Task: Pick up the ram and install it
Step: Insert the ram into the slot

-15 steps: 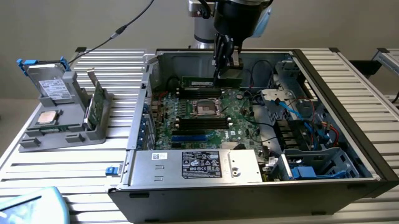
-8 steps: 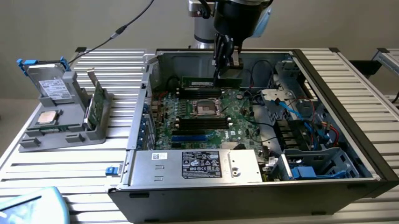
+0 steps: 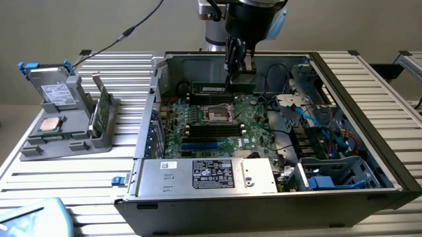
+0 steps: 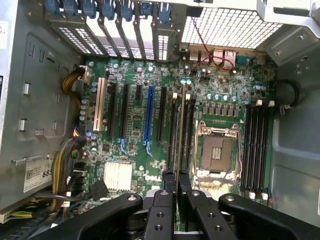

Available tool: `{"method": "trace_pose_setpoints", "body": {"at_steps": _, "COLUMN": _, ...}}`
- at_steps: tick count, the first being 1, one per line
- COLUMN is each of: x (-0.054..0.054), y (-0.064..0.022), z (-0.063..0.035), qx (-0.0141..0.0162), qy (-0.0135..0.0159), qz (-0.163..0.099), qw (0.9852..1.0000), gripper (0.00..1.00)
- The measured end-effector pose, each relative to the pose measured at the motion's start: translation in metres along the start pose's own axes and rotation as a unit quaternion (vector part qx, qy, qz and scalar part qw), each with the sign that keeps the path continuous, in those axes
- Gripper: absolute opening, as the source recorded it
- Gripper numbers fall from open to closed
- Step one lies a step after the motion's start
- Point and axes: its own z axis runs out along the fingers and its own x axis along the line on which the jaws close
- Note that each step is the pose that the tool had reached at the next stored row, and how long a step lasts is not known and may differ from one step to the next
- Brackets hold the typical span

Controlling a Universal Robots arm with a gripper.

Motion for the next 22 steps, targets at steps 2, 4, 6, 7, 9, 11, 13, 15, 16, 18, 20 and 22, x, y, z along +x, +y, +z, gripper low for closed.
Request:
{"method": "trace_pose_setpoints", "body": {"at_steps": 2, "x": -0.004, "y": 0.0015, "z": 0.0039, "qx": 0.0009, "qy": 0.0000, "qz": 0.000, "qw": 1.0000, "gripper": 0.14}}
{"method": "trace_pose_setpoints", "body": {"at_steps": 4, "x": -0.007, "y": 0.0034, "z": 0.0077, "qx": 0.0014, "qy": 0.0001, "qz": 0.000, "qw": 1.0000, "gripper": 0.14}}
{"method": "trace_pose_setpoints", "body": {"at_steps": 6, "x": -0.008, "y": 0.0041, "z": 0.0116, "qx": 0.0015, "qy": 0.0005, "qz": -0.001, "qw": 1.0000, "gripper": 0.14}}
{"method": "trace_pose_setpoints", "body": {"at_steps": 7, "x": -0.009, "y": 0.0039, "z": 0.0133, "qx": 0.0015, "qy": 0.0008, "qz": -0.001, "qw": 1.0000, "gripper": 0.14}}
{"method": "trace_pose_setpoints", "body": {"at_steps": 9, "x": -0.009, "y": 0.0034, "z": 0.0169, "qx": 0.0015, "qy": 0.0012, "qz": -0.002, "qw": 1.0000, "gripper": 0.14}}
{"method": "trace_pose_setpoints", "body": {"at_steps": 11, "x": -0.009, "y": 0.0031, "z": 0.0206, "qx": 0.0014, "qy": 0.0016, "qz": -0.004, "qw": 1.0000, "gripper": 0.14}}
{"method": "trace_pose_setpoints", "body": {"at_steps": 13, "x": -0.008, "y": 0.0027, "z": 0.0241, "qx": 0.0015, "qy": 0.0019, "qz": -0.007, "qw": 1.0000, "gripper": 0.14}}
{"method": "trace_pose_setpoints", "body": {"at_steps": 15, "x": -0.008, "y": 0.0023, "z": 0.0278, "qx": 0.0014, "qy": 0.0023, "qz": -0.011, "qw": 0.9999, "gripper": 0.14}}
{"method": "trace_pose_setpoints", "body": {"at_steps": 16, "x": -0.008, "y": 0.0021, "z": 0.0296, "qx": 0.0014, "qy": 0.0025, "qz": -0.013, "qw": 0.9999, "gripper": 0.14}}
{"method": "trace_pose_setpoints", "body": {"at_steps": 18, "x": -0.006, "y": 0.0017, "z": 0.0333, "qx": 0.0014, "qy": 0.0030, "qz": -0.017, "qw": 0.9998, "gripper": 0.14}}
{"method": "trace_pose_setpoints", "body": {"at_steps": 20, "x": -0.004, "y": 0.0015, "z": 0.0368, "qx": 0.0014, "qy": 0.0035, "qz": -0.021, "qw": 0.9998, "gripper": 0.14}}
{"method": "trace_pose_setpoints", "body": {"at_steps": 22, "x": -0.002, "y": 0.0012, "z": 0.0404, "qx": 0.0014, "qy": 0.0039, "qz": -0.025, "qw": 0.9997, "gripper": 0.14}}
